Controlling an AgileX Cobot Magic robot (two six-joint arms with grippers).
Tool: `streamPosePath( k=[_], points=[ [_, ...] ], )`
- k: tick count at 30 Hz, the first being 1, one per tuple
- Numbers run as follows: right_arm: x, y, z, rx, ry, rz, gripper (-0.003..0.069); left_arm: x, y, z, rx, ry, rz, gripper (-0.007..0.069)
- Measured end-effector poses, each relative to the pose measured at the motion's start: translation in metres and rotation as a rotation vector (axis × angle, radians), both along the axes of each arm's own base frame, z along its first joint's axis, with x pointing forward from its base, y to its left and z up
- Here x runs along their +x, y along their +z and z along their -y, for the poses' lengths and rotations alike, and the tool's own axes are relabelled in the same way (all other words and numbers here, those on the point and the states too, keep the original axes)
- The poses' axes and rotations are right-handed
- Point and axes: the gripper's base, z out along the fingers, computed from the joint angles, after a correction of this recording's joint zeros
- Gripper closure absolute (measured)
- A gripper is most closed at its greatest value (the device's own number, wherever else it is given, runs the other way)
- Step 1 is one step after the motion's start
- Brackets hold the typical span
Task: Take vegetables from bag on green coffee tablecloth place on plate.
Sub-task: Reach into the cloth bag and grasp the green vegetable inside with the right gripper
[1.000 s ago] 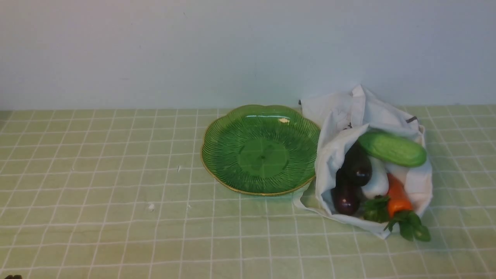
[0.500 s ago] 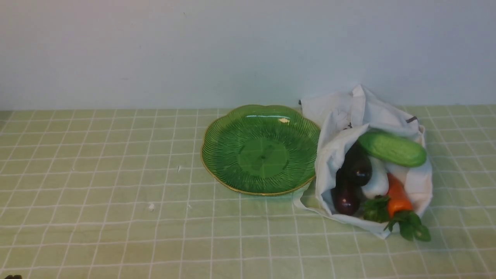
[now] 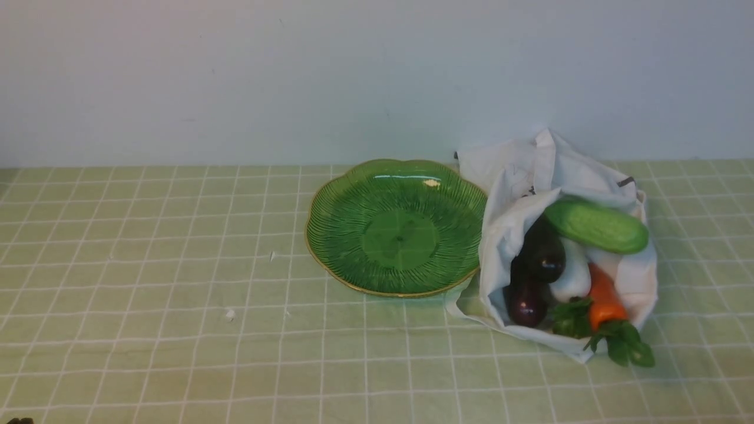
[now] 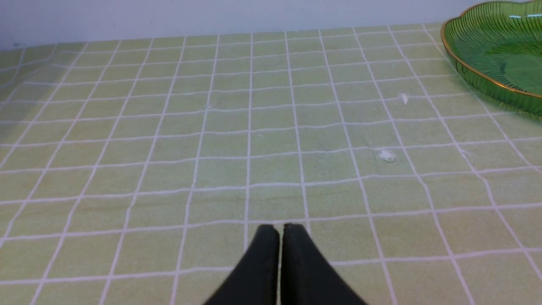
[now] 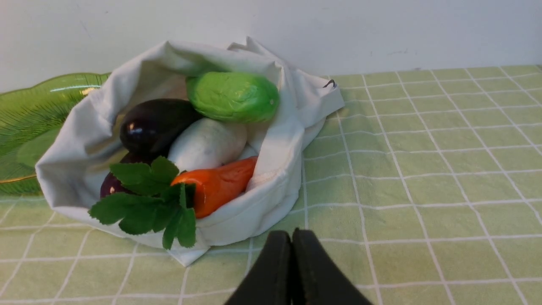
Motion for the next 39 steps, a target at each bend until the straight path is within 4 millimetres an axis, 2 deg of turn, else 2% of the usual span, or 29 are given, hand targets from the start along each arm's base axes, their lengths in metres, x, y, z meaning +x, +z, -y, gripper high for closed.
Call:
streamPosePath(
  k=[10, 13, 18, 24, 28, 32, 33, 34, 36, 37, 38, 39],
  points=[
    [0.0, 0.0, 0.0, 0.024, -0.002, 0.003, 0.0676, 0.0, 0.0, 0.0, 0.0, 0.0, 0.0, 0.0629],
    [0.0, 0.001, -0.002, 0.166, -0.01, 0.012, 0.0676, 0.0, 0.0, 0.0, 0.0, 0.0, 0.0, 0.0629],
    [0.002, 0.008, -0.008, 0.71, -0.036, 0.055, 0.0676, 0.0, 0.0, 0.0, 0.0, 0.0, 0.0, 0.0629],
    [0.002, 0.01, -0.009, 0.862, -0.039, 0.053, 0.0676, 0.0, 0.0, 0.0, 0.0, 0.0, 0.0, 0.0629],
    [0.0, 0.02, -0.009, 0.772, -0.015, 0.091, 0.0676, 0.0, 0.0, 0.0, 0.0, 0.0, 0.0, 0.0629],
    [-0.008, 0.072, -0.007, 0.518, 0.043, 0.252, 0.0676, 0.0, 0.0, 0.0, 0.0, 0.0, 0.0, 0.0629],
    [-0.01, 0.092, -0.007, 0.439, 0.054, 0.271, 0.0676, 0.0, 0.0, 0.0, 0.0, 0.0, 0.0, 0.0629],
    [-0.009, 0.097, -0.007, 0.41, 0.055, 0.266, 0.0676, 0.0, 0.0, 0.0, 0.0, 0.0, 0.0, 0.0629],
    [-0.002, 0.118, -0.009, 0.313, 0.062, 0.179, 0.0676, 0.0, 0.0, 0.0, 0.0, 0.0, 0.0, 0.0629],
    [-0.001, 0.118, -0.01, 0.305, 0.064, 0.152, 0.0676, 0.0, 0.0, 0.0, 0.0, 0.0, 0.0, 0.0629],
    [0.01, 0.125, -0.011, 0.253, 0.066, 0.018, 0.0676, 0.0, 0.0, 0.0, 0.0, 0.0, 0.0, 0.0629],
    [0.017, 0.122, -0.012, 0.234, 0.065, -0.07, 0.0676, 0.0, 0.0, 0.0, 0.0, 0.0, 0.0, 0.0629]
  ],
)
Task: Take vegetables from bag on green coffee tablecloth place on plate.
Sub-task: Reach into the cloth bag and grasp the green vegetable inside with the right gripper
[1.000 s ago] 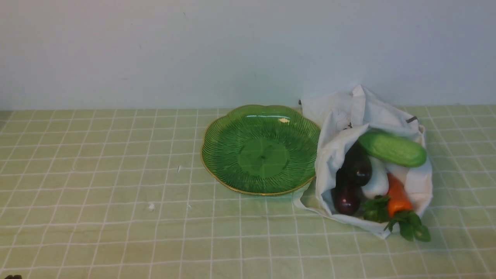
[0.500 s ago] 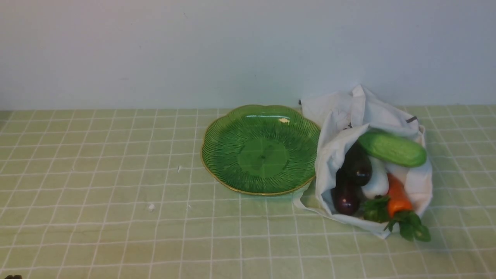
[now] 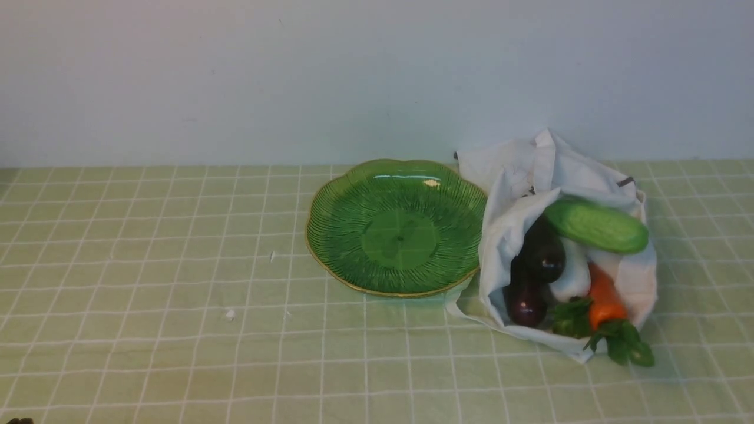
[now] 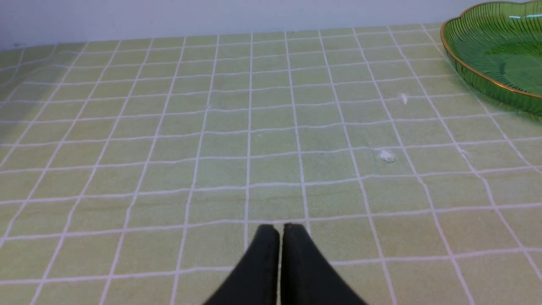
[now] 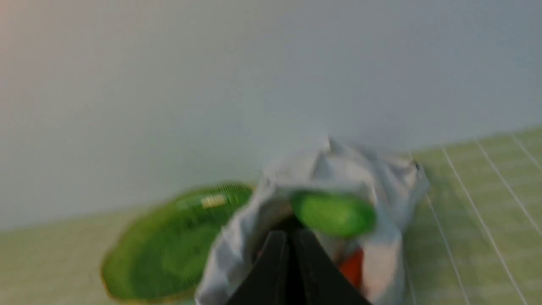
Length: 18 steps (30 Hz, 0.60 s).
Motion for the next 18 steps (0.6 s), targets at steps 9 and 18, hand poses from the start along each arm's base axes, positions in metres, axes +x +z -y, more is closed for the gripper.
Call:
streamPosePath(
  k=[9, 18],
  points=[
    [0.088, -0.046, -0.008, -0.018, 0.059, -0.598, 0.0668, 0.0, 0.0, 0.0, 0.0, 0.0, 0.0, 0.0629],
    [0.172, -0.039, -0.009, -0.139, 0.116, -0.559, 0.0496, 0.0, 0.0, 0.0, 0.0, 0.0, 0.0, 0.0629]
  ],
)
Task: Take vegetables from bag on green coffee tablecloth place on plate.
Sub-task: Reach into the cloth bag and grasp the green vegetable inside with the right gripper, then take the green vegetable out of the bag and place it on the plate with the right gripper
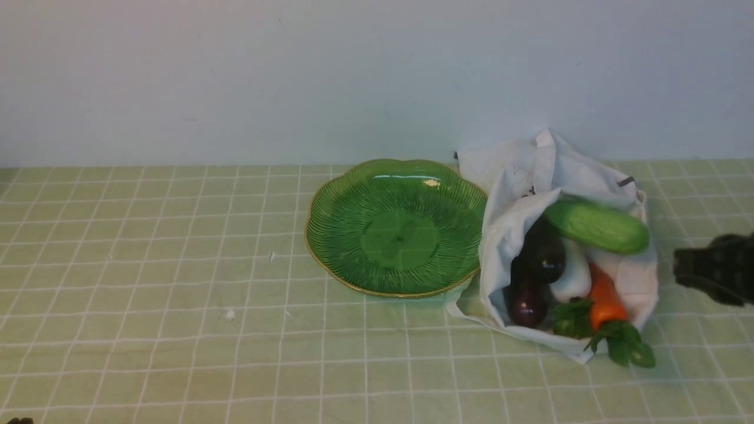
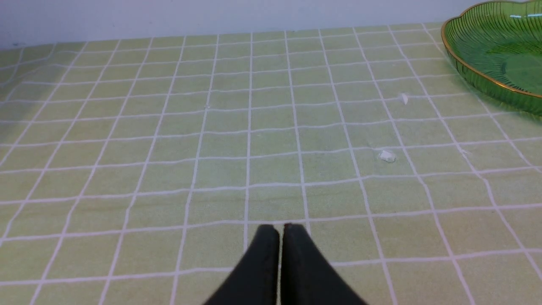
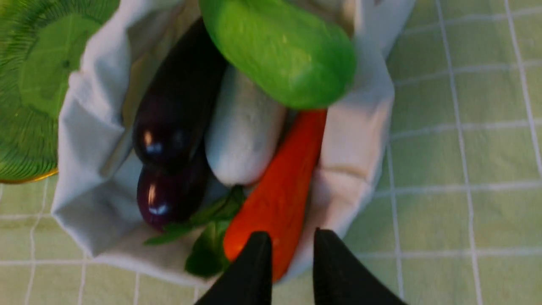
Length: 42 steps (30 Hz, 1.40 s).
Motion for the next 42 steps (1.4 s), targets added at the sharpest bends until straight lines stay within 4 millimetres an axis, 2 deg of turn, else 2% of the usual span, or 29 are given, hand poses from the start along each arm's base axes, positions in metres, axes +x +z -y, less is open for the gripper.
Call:
streamPosePath(
  k=[1, 3, 5, 8, 10, 14, 19, 26, 28, 29, 31, 37, 42],
  points=[
    [0.004, 0.0, 0.0, -0.004, 0.006, 0.001, 0.048, 0.0, 0.0, 0.0, 0.0, 0.0, 0.0, 0.0629],
    [0.028, -0.002, -0.001, -0.036, 0.045, -0.012, 0.036, 0.0, 0.0, 0.0, 0.0, 0.0, 0.0, 0.0629],
    [0.036, -0.004, -0.002, -0.046, 0.06, -0.019, 0.0316, 0.0, 0.0, 0.0, 0.0, 0.0, 0.0, 0.0629],
    [0.061, -0.011, -0.003, -0.075, 0.104, -0.048, 0.0179, 0.0, 0.0, 0.0, 0.0, 0.0, 0.0, 0.0629],
    [0.073, -0.014, -0.004, -0.079, 0.115, -0.06, 0.0126, 0.0, 0.0, 0.0, 0.0, 0.0, 0.0, 0.0629],
    [0.09, -0.027, -0.004, -0.08, 0.121, -0.094, 0.0081, 0.0, 0.0, 0.0, 0.0, 0.0, 0.0, 0.0629],
    [0.104, -0.046, -0.006, -0.064, 0.12, -0.144, 0.0072, 0.0, 0.0, 0.0, 0.0, 0.0, 0.0, 0.0629],
    [0.11, -0.059, -0.006, -0.085, 0.157, -0.169, 0.0078, 0.0, 0.0, 0.0, 0.0, 0.0, 0.0, 0.0629],
    [0.11, -0.059, -0.006, -0.088, 0.161, -0.168, 0.0103, 0.0, 0.0, 0.0, 0.0, 0.0, 0.0, 0.0629],
    [0.11, -0.059, -0.006, -0.089, 0.162, -0.167, 0.0162, 0.0, 0.0, 0.0, 0.0, 0.0, 0.0, 0.0629],
    [0.11, -0.059, -0.006, -0.088, 0.162, -0.168, 0.0226, 0.0, 0.0, 0.0, 0.0, 0.0, 0.0, 0.0629],
    [0.105, -0.056, -0.007, -0.088, 0.182, -0.197, 0.0232, 0.0, 0.0, 0.0, 0.0, 0.0, 0.0, 0.0629],
    [0.085, -0.035, -0.008, -0.065, 0.202, -0.276, 0.0232, 0.0, 0.0, 0.0, 0.0, 0.0, 0.0, 0.0629]
  ],
)
